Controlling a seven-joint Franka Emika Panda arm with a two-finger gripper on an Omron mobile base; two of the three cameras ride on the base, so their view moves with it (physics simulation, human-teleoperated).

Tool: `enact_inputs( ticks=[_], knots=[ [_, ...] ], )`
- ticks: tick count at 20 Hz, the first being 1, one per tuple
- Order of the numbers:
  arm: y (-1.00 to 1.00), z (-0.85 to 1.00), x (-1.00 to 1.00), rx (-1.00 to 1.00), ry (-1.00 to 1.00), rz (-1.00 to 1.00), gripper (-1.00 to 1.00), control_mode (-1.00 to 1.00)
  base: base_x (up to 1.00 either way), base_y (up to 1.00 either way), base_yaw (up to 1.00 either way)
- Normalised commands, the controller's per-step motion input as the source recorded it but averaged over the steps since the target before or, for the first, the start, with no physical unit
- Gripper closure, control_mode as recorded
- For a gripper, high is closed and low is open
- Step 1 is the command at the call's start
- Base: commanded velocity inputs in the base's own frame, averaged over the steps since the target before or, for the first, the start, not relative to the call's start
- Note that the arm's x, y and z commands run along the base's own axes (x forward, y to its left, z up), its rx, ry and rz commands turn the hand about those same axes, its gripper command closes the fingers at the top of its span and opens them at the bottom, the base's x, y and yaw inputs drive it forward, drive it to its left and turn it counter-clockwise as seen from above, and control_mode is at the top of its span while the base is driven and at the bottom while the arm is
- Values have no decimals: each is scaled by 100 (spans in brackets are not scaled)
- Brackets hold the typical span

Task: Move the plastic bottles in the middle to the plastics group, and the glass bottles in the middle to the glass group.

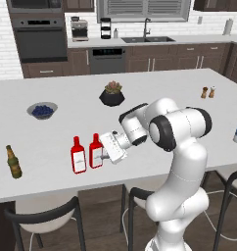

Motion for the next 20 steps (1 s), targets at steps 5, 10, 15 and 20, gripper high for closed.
enact_inputs(
  ticks=[5, 10, 15, 20],
  knots=[
    [0, 0, 0, 0, 0, 0, -100, -100, 0, 0, 0],
    [0, 0, 0, 0, 0, 0, -100, -100, 0, 0, 0],
    [0, 0, 0, 0, 0, 0, -100, -100, 0, 0, 0],
    [-6, 2, 1, 0, 0, 0, -100, -100, 0, 0, 0]
  ],
)
